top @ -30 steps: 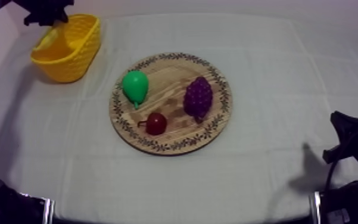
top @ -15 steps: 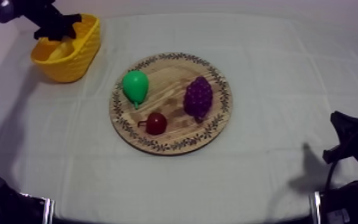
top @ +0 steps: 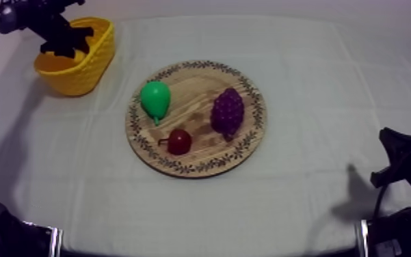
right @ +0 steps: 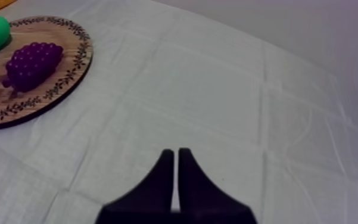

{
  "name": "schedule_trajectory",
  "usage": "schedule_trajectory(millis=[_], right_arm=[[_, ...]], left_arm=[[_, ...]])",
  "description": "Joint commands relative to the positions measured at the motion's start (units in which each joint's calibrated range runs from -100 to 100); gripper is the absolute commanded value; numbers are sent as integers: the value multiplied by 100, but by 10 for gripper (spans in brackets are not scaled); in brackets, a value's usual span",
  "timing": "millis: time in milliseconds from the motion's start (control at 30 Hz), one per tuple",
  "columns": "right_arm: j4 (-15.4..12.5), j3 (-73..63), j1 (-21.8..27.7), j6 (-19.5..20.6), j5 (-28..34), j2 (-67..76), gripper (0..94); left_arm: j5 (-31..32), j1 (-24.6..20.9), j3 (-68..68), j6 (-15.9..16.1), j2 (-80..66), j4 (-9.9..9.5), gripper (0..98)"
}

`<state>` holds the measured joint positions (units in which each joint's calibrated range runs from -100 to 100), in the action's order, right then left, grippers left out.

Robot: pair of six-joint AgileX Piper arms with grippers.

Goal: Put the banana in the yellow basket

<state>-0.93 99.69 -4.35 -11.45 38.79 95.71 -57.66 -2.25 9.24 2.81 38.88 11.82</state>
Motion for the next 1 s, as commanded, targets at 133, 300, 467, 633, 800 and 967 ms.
schedule_trajectory(millis=[133, 300, 467, 633, 800, 967], right_arm=[[2, -3, -1, 0, 0, 5, 3], [2, -3, -1, 0, 0, 5, 3], [2, -3, -1, 0, 0, 5, 3], [2, -3, -1, 0, 0, 5, 3], [2, -3, -1, 0, 0, 5, 3], [2, -3, -4, 0, 0, 5, 3]], left_arm=[[-1, 42, -24, 35, -118, 14, 501], [-59, 69, -52, -29, -349, -13, 355], [-82, 81, -187, -118, -796, -48, 221], [16, 61, -518, -212, -1473, -99, 84], [570, 19, -1405, -107, -2568, -66, 15], [1401, 51, -2704, 0, -4148, -127, 4]])
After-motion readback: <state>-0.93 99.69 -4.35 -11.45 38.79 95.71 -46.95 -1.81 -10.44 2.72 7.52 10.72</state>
